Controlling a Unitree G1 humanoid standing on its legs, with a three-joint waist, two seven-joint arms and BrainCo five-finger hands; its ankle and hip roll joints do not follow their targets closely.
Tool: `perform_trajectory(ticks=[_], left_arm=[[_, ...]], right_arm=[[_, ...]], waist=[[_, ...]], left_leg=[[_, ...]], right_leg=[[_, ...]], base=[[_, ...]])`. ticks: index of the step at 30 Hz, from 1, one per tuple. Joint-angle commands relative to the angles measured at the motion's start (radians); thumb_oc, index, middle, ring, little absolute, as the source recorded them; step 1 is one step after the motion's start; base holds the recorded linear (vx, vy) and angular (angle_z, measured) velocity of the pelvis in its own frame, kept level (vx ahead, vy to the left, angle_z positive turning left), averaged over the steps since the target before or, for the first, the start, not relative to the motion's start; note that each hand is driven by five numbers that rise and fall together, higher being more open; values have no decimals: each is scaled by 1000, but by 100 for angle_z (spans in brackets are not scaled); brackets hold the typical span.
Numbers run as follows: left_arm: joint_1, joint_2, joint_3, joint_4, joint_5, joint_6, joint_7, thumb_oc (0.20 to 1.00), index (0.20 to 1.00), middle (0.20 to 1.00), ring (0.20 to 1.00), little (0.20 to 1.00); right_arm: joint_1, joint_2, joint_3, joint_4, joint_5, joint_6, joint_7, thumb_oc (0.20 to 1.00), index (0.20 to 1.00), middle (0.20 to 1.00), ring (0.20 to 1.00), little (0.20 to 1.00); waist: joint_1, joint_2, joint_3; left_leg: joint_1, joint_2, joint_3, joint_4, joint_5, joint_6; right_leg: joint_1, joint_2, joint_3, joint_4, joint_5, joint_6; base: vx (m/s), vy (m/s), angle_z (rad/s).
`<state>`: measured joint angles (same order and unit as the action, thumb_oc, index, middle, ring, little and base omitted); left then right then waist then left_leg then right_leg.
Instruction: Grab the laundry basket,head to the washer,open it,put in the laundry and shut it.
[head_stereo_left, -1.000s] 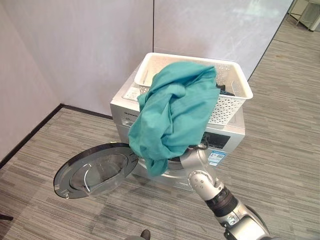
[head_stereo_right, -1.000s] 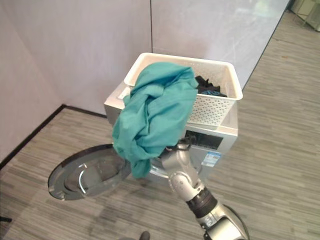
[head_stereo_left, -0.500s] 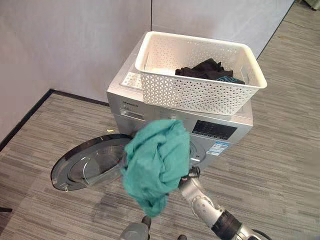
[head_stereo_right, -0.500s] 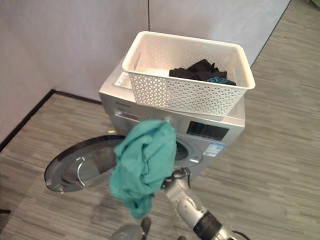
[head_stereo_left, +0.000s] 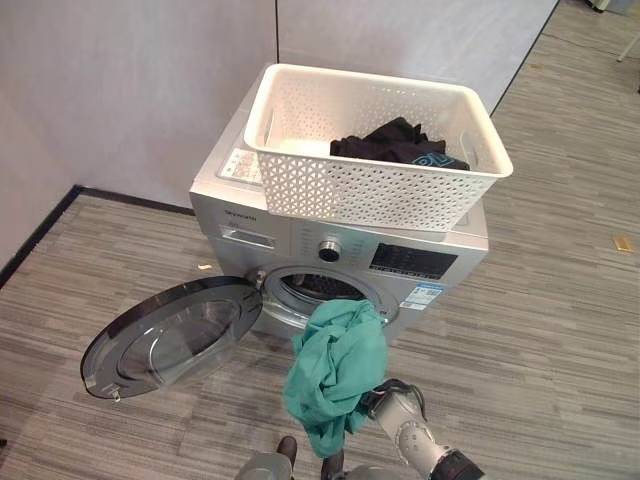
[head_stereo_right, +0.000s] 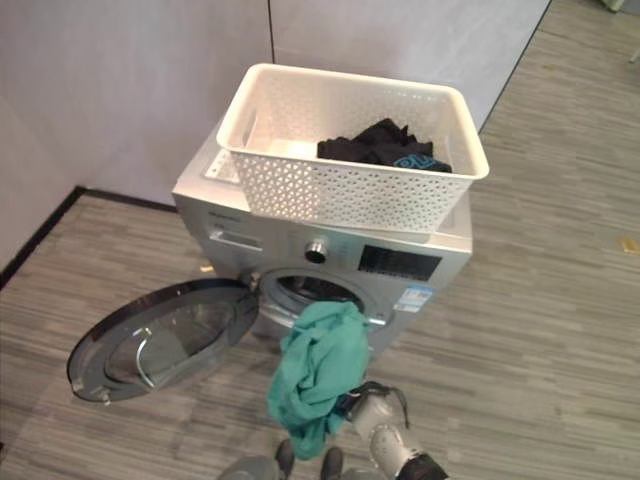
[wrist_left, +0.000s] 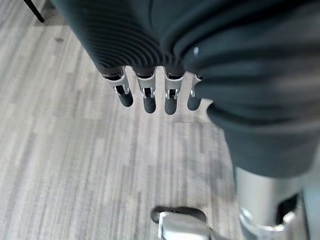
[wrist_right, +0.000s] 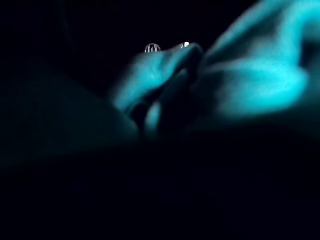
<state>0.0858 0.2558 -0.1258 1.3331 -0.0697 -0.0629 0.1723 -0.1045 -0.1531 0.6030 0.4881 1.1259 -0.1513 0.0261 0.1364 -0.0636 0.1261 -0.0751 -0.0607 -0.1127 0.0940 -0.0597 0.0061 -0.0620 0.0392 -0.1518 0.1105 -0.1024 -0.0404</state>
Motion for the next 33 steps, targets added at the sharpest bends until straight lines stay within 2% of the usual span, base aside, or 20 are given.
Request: perform_trajectory(ticks=[1, 2, 3, 4, 5, 6, 7, 9, 10, 12, 18, 22, 28, 33], left_arm=[[-37, -11, -13, 28, -63, -9, 16, 1000, 1000, 1000, 1000, 1000], [-49, -14, -11, 27, -81, -10, 19, 1000, 1000, 1000, 1000, 1000], [-67, -15, -15, 22, -98, -8, 29, 1000, 1000, 1000, 1000, 1000], [-86, -18, -25, 19, -103, -6, 32, 1000, 1000, 1000, 1000, 1000], [-104, -22, -32, 16, -102, -3, 31, 1000, 1000, 1000, 1000, 1000], [-104, -22, -32, 16, -102, -3, 31, 1000, 1000, 1000, 1000, 1000], [-123, -5, -43, 8, -98, -7, 45, 1000, 1000, 1000, 1000, 1000], [-136, 19, -47, 12, -105, -9, 50, 1000, 1000, 1000, 1000, 1000], [-133, 27, -40, 17, -106, -9, 49, 1000, 1000, 1000, 1000, 1000], [-124, 35, -28, 24, -104, -6, 59, 1000, 1000, 1000, 1000, 1000], [-139, 21, -48, -1, -149, -24, 61, 1000, 1000, 1000, 1000, 1000], [-145, 22, -74, -67, -195, -57, 92, 1000, 1000, 1000, 1000, 1000], [-125, 15, -96, -119, -246, -68, 100, 1000, 1000, 1000, 1000, 1000], [-115, 12, -110, -120, -257, -68, 106, 1000, 1000, 1000, 1000, 1000]], right_arm=[[-46, 14, -21, -89, -5, -45, 9, 200, 200, 200, 200, 200], [-48, 11, -21, -85, -3, -46, 8, 200, 200, 200, 200, 200], [-55, 6, -22, -83, -11, -50, -4, 200, 200, 200, 200, 200], [-61, 1, -32, -80, -12, -56, -17, 200, 200, 200, 200, 200], [-64, 0, -38, -77, -9, -57, -26, 200, 200, 200, 200, 200], [-64, 0, -38, -77, -9, -57, -26, 200, 200, 200, 200, 200], [-84, 15, -35, -61, -8, -68, -36, 200, 200, 200, 200, 200], [-105, 28, -34, -39, -9, -74, -40, 200, 200, 200, 200, 200], [-110, 37, -37, -34, -13, -72, -40, 200, 200, 200, 200, 200], [-107, 53, -43, -7, -18, -69, -52, 200, 200, 200, 200, 200], [-132, 84, -70, 38, 9, -78, -69, 200, 200, 200, 200, 200], [-222, 71, -83, 78, -10, -94, -99, 200, 200, 200, 200, 200], [-313, 75, -153, 137, -17, -121, -152, 200, 200, 200, 200, 200], [-387, 88, -202, 177, -13, -152, -192, 200, 200, 200, 200, 200]], waist=[[-20, -1, 31], [-23, 4, 44], [-27, 7, 55], [-36, 10, 64], [-42, 10, 71], [-42, 10, 71], [-13, 10, 93], [-7, 14, 98], [3, 11, 104], [-3, 24, 89], [18, 33, 127], [38, 46, 205], [61, 58, 272], [76, 67, 308]], left_leg=[[-95, -18, -35, 269, -26, -40], [-121, -20, -40, 309, -12, -50], [-146, -4, -26, 324, 12, -58], [-176, 33, 11, 301, 39, -65], [-205, 68, 55, 255, 41, -63], [-205, 68, 56, 255, 41, -63], [-247, 109, 8, 137, 112, -77], [-268, 138, -39, 63, 147, -87], [-260, 137, -83, 76, 147, -91], [-220, 146, -74, 65, 132, -88], [-261, 97, -50, 160, 86, -74], [-344, 82, -16, 284, 17, -46], [-449, 62, -17, 465, -73, -10], [-521, 46, -32, 544, -104, 7]], right_leg=[[12, -42, 12, -38, 29, 78], [12, -44, -1, -32, 25, 73], [11, -45, -18, -22, 16, 68], [12, -51, -38, -21, 10, 66], [14, -59, -55, -21, 3, 68], [14, -59, -55, -21, 3, 68], [21, -50, -39, -6, -10, 77], [20, -36, -20, 26, -35, 84], [20, -34, 6, 49, -46, 89], [2, -36, 25, 84, -57, 103], [-27, -82, 52, 91, -42, 115], [-145, -108, 102, 157, -28, 129], [-260, -116, 97, 325, -79, 128], [-321, -119, 76, 395, -108, 122]], base=[[-75, -156, 63], [-74, -96, 84], [-90, -67, 77], [-86, -30, 29], [-65, 8, 27], [10, 47, 47], [56, 59, 65], [90, 96, 22], [102, 150, -43], [84, 201, -75], [-22, 177, -43], [-160, 241, -26], [-48, 97, -15], [-32, 12, 13]])
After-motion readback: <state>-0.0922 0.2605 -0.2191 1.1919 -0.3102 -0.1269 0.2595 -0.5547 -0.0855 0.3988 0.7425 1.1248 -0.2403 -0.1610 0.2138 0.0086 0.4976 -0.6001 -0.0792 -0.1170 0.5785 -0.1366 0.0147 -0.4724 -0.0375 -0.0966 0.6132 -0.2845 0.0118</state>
